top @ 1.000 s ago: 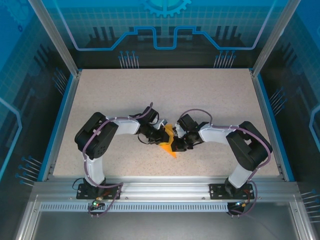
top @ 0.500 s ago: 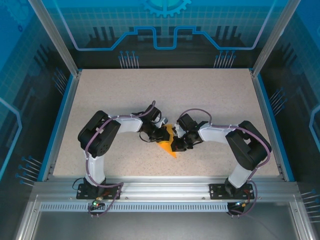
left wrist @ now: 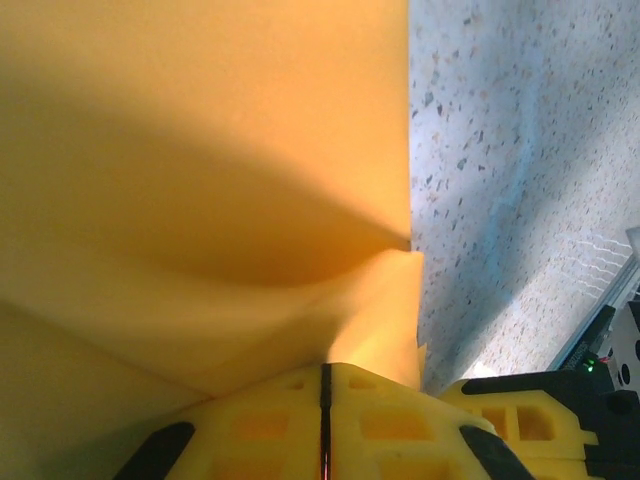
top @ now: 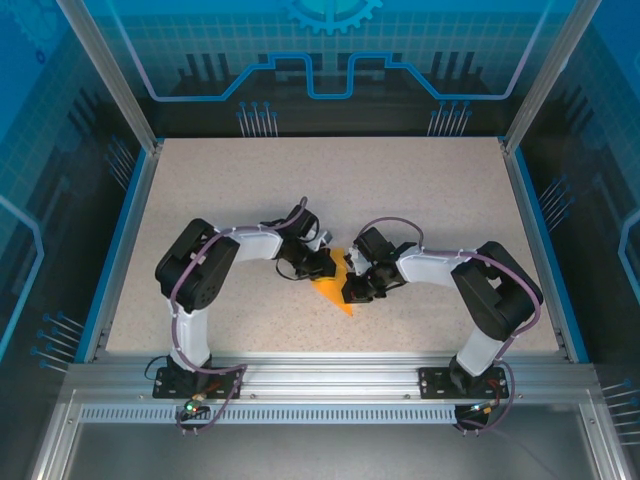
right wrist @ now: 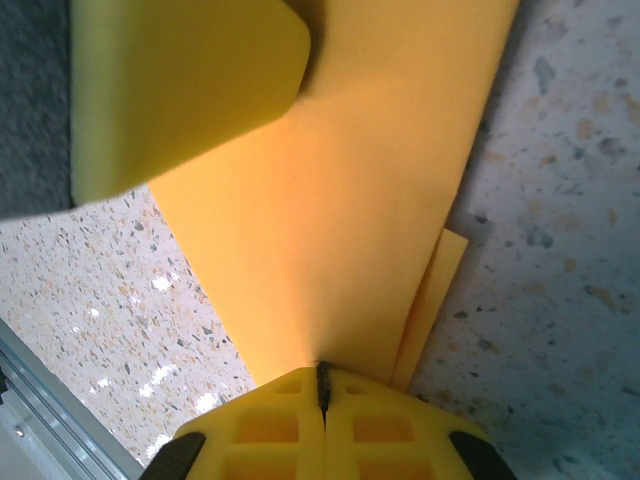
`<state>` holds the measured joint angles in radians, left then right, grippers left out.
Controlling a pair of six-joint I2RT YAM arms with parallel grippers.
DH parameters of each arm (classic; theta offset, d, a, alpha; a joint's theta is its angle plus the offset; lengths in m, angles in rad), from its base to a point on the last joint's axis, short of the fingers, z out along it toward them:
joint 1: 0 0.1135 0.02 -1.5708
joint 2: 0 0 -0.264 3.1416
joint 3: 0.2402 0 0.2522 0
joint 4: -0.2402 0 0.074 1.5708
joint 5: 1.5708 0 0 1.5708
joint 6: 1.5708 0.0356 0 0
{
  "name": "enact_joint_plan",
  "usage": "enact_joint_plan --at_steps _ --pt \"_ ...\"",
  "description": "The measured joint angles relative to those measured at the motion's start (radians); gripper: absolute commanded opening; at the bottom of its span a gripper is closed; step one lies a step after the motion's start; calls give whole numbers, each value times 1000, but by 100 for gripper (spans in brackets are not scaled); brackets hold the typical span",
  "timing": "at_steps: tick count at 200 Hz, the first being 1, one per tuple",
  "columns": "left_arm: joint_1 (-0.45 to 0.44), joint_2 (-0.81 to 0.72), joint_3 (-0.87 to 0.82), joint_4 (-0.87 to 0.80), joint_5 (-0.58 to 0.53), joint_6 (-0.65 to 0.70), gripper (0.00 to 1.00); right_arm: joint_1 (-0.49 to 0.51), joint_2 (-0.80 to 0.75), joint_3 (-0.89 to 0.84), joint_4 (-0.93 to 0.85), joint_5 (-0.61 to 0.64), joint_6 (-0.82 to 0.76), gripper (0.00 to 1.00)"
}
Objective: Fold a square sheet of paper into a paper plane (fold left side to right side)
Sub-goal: Fourth fold the wing at the center of the table.
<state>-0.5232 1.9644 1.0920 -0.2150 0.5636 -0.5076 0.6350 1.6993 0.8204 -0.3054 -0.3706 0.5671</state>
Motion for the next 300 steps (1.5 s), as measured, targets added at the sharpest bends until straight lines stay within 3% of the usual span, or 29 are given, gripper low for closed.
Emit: enact_joint_plan --at_steps 72,193,267,300 --pt "80 44 86 -27 -47 44 11 6 -6 -4 2 11 0 0" --pt "177 82 125 3 -22 84 15 13 -17 -16 19 23 2 0" --pt "240 18 141 -13 -70 95 38 18 -24 -51 103 0 86 0" --pt "246 -143 64 -3 -75 80 45 29 -38 -66 132 16 106 11"
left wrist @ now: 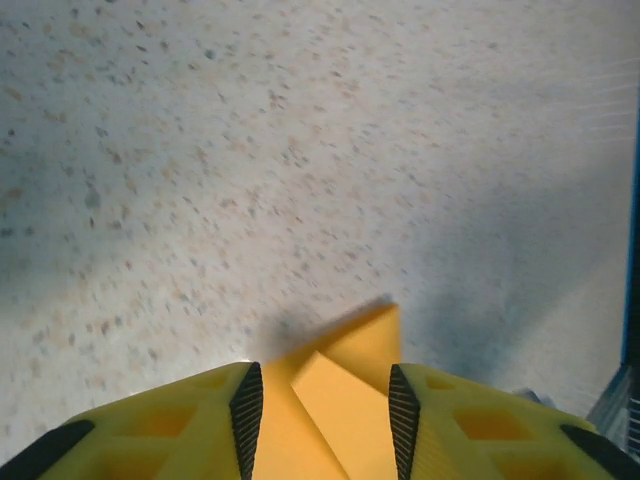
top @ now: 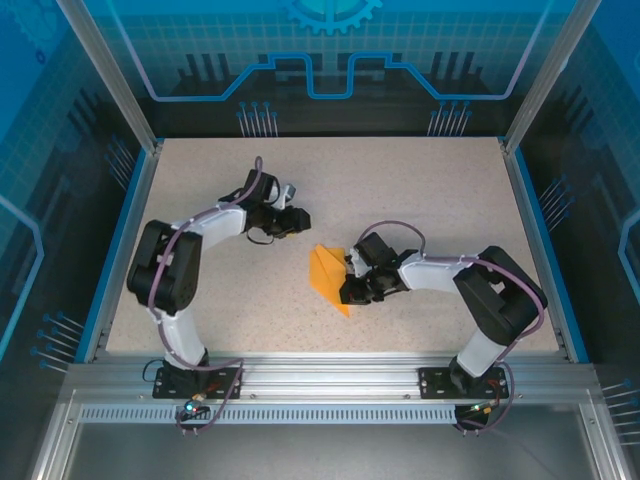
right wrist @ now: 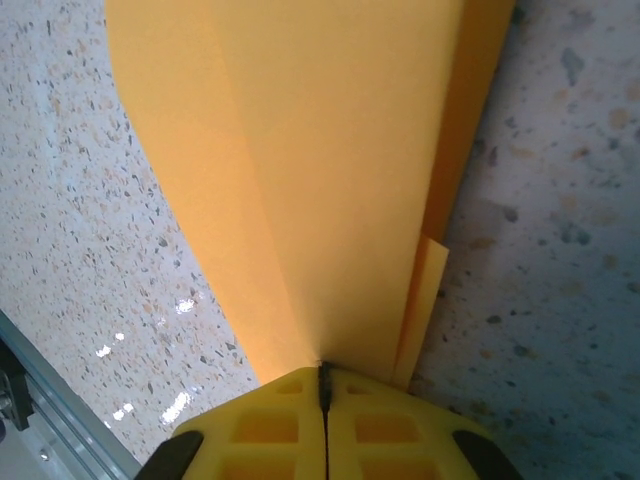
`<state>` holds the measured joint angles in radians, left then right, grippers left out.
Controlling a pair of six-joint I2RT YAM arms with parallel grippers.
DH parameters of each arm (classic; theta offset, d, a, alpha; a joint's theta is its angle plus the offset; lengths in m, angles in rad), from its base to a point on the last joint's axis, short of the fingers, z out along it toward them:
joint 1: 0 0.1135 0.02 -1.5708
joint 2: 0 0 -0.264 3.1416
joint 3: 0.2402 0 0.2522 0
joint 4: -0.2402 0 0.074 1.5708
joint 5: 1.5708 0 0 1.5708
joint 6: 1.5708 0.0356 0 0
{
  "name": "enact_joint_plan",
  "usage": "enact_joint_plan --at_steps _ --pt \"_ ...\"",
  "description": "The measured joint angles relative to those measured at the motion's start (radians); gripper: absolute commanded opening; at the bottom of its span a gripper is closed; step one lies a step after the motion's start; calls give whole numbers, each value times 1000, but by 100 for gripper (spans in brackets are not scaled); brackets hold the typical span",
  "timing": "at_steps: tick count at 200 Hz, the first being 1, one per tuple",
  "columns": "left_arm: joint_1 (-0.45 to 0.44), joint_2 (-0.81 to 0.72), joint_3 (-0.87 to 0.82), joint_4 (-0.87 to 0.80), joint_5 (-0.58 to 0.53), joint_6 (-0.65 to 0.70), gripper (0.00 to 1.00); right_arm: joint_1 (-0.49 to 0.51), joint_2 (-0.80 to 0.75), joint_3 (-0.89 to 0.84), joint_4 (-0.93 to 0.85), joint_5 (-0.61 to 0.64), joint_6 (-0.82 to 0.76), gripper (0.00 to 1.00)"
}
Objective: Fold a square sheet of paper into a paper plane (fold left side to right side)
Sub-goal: Fourth fold the wing at the center of the table, then pick up the paper from the center of the table.
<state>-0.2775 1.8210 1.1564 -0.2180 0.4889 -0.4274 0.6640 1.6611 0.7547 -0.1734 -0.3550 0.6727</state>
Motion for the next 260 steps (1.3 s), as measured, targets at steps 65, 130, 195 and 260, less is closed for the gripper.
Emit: enact_joint_plan --at_steps 65,130,195,260 --pt "-57 -117 -249 75 66 -136 54 8 -137 -9 -39 100 -41 39" --pt "-128 -93 -274 183 97 -231 57 -56 -341 -57 -63 163 -72 50" --pt "-164 -55 -247 210 103 -264 59 -64 -355 -83 -73 138 -72 50" --pt "-191 20 -185 224 104 -291 58 -80 -420 -89 -80 138 -69 57"
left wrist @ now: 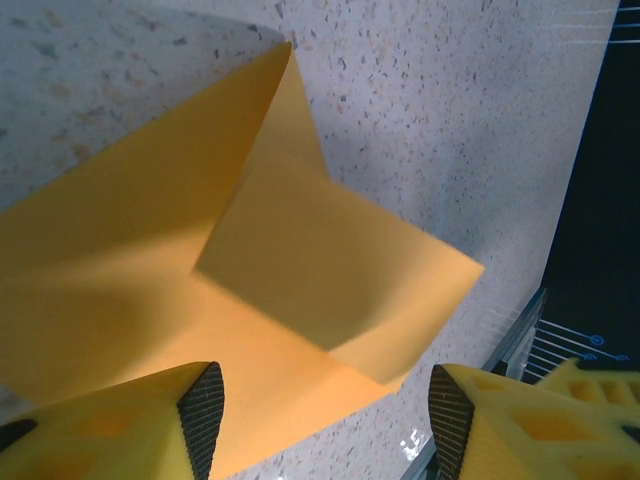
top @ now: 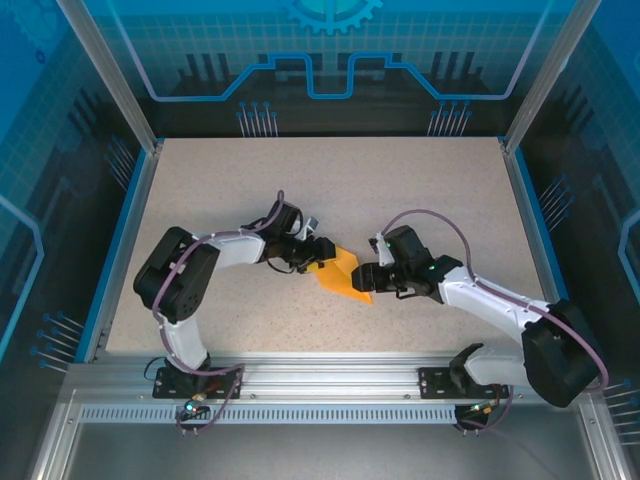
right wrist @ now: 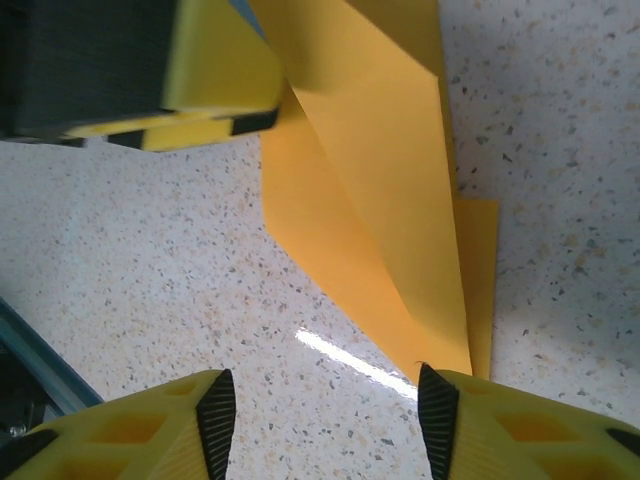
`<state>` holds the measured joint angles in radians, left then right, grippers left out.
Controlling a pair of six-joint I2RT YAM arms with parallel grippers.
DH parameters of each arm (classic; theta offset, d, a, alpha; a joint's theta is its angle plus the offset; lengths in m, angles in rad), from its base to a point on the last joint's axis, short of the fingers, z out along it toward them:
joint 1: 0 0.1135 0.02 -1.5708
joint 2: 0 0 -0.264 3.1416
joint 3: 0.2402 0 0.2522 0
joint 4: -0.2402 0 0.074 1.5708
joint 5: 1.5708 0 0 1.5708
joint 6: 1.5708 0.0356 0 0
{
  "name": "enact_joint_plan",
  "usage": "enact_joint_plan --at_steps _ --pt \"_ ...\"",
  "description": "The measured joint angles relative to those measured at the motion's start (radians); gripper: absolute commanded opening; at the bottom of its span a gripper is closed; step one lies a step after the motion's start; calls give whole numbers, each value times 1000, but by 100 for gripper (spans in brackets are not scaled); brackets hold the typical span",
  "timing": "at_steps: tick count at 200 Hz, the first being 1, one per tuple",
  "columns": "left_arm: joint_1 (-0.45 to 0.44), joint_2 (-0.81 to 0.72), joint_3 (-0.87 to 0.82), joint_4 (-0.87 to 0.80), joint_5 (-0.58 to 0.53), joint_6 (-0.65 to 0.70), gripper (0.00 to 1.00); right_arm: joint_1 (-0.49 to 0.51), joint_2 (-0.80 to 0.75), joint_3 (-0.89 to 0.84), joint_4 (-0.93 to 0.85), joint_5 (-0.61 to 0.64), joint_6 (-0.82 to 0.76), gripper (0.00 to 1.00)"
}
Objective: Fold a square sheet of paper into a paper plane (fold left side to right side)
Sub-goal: Pick up the paper from the center of the table.
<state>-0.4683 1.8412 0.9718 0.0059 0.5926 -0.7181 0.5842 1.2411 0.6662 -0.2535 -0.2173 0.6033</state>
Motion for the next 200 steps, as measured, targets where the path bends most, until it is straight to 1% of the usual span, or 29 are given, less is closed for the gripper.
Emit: enact_joint_plan --at_steps 23,37,57,84,109,139,170,200 --pt "-9 37 39 0 4 -10 55 -17 -41 -18 9 -26 11 60" --pt "-11 61 66 1 7 -13 50 -38 -66 -38 21 -55 25 63" --pt "-12 87 94 2 8 -15 38 -81 -100 -66 42 -116 52 68" --pt "-12 101 111 3 8 -6 19 -153 -132 -101 101 -238 101 80" --pt "-12 100 114 0 7 14 10 -233 -143 -136 169 -369 156 90" --pt "-11 59 114 -27 5 41 6 -321 -143 -158 237 -505 222 99" --pt "1 -56 114 -61 3 74 5 -388 -143 -162 286 -607 264 99" --pt "32 -160 113 -85 7 109 4 -415 -144 -163 300 -658 280 100"
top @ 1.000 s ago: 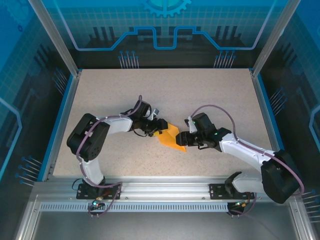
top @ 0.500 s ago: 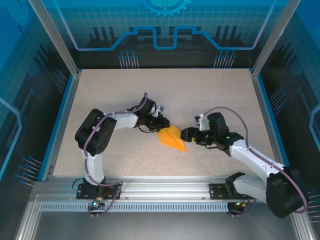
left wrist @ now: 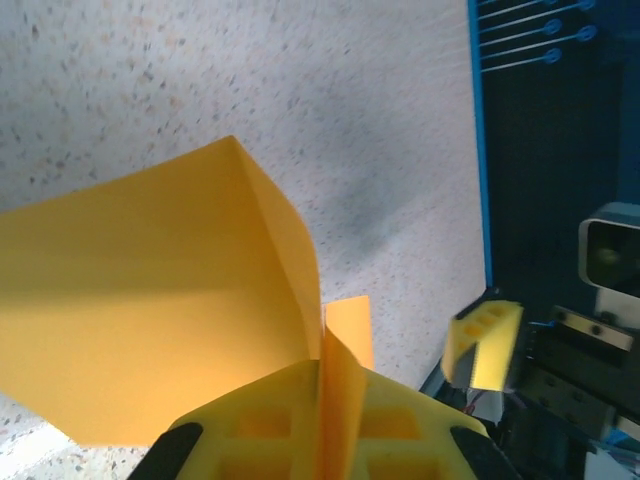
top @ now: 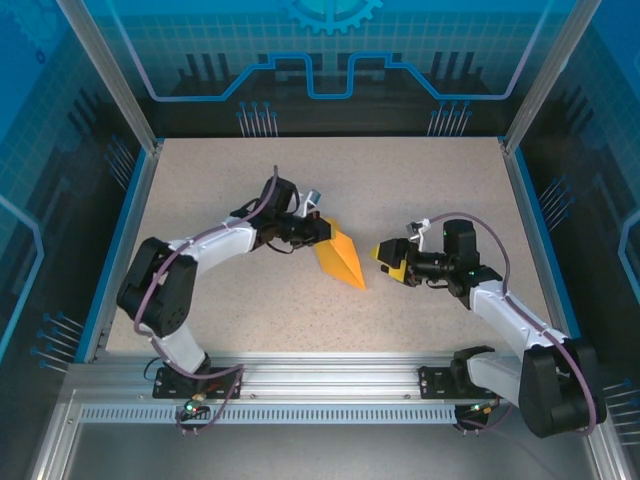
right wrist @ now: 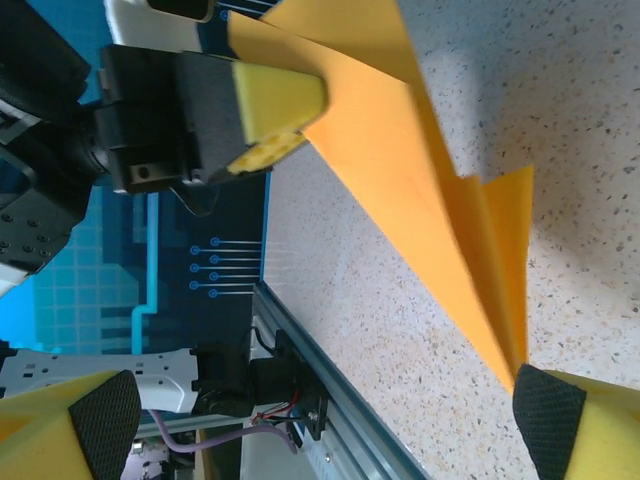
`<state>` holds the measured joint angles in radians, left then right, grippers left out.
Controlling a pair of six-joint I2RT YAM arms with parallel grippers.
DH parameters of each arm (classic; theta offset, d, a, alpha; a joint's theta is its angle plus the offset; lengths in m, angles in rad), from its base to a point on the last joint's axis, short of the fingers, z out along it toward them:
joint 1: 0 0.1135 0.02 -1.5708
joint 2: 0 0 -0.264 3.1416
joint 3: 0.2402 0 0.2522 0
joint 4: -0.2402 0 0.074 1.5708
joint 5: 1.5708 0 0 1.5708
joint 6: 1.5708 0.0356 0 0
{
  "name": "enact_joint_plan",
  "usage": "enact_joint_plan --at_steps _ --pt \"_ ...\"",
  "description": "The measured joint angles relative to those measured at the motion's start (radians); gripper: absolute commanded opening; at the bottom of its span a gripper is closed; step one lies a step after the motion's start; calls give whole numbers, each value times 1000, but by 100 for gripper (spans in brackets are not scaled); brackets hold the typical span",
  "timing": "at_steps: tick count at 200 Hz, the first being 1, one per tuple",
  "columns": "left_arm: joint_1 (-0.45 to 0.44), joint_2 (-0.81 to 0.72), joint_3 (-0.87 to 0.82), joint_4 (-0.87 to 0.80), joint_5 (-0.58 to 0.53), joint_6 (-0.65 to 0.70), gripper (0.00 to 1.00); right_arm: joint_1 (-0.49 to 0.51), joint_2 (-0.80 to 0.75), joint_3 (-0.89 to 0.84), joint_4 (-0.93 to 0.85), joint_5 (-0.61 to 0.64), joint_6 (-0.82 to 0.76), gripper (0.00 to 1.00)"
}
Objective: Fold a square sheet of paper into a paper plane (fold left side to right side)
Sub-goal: Pick up the paper from the center of the table, then turn over the paper at the center of the table.
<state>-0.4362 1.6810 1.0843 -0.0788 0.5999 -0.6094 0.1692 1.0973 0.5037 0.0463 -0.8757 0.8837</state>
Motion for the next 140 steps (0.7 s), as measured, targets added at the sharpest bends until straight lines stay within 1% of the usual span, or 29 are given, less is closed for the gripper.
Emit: enact_joint_plan --at_steps 44,73,107,140 --pt "36 -122 -16 -29 30 26 4 -1 5 0 0 -33 -20 100" --pt "50 -196 -18 -25 71 18 4 6 50 0 26 -55 -40 100" --pt "51 -231 -18 6 124 -10 4 59 122 0 100 -81 -38 100" --pt "51 -233 -20 13 155 -24 4 110 145 13 174 -103 -27 100"
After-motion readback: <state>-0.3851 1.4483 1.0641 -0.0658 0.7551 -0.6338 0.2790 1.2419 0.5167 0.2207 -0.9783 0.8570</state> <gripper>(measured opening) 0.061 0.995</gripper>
